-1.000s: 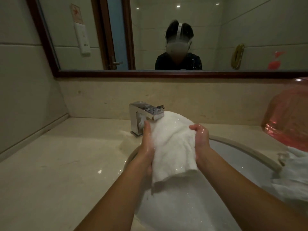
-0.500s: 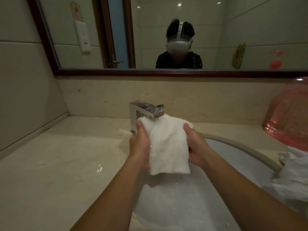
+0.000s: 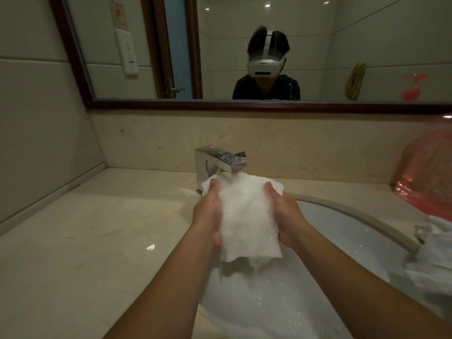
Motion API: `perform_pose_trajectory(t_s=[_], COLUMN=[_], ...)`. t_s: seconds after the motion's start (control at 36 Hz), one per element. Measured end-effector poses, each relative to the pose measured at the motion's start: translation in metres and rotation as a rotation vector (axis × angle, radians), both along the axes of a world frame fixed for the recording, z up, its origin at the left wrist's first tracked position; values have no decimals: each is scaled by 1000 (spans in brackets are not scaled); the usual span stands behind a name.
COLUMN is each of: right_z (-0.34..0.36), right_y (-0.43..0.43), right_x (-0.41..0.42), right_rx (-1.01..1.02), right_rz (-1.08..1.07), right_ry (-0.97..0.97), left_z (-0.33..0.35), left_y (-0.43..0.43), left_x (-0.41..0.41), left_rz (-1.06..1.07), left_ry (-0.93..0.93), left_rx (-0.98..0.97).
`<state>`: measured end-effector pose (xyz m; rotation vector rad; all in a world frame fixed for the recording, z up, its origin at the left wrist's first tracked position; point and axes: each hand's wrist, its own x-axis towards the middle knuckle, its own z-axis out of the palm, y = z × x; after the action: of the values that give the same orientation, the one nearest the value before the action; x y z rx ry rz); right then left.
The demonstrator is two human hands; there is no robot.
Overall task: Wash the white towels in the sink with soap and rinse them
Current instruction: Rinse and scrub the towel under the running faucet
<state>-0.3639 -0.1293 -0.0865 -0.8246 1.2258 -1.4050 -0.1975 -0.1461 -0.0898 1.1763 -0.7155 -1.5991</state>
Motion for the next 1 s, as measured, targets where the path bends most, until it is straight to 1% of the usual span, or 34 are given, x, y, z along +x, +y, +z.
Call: perform_pose_trajectory(t_s=[0.14, 0.19, 0.25, 0.33, 0.39, 0.47, 0.61, 0.72, 0.89, 1.0], right_z=[-4, 0, 5, 13, 15, 14, 13, 13, 13, 11], right_y=[-1, 4, 12, 21, 20, 18, 17, 21, 16, 11], right_x=[9, 14, 16, 17, 18, 20, 34, 44, 45, 43], right_rx=[68, 145, 180, 159, 128, 99, 68, 62, 19, -11], right_rz=[-17, 53, 133, 174, 148, 99, 53, -70, -250, -305], right_ry=[-50, -147, -226, -268, -281, -307, -189, -66, 97, 176], left_z=[6, 11, 17, 22, 25, 28, 26, 24, 25, 24], left_y=[4, 10, 16, 22, 24, 27, 29, 29, 22, 24], left_x=[-6, -6, -7, -7, -6, -8, -20, -24, -21, -23], left_rz=[120, 172, 223, 223, 207, 168, 175, 241, 283, 286], left_ry=[23, -52, -190, -282, -294, -263, -282, -319, -273, -217], left_rx=[19, -41, -126, -200, -235, -239, -251, -263, -220, -151])
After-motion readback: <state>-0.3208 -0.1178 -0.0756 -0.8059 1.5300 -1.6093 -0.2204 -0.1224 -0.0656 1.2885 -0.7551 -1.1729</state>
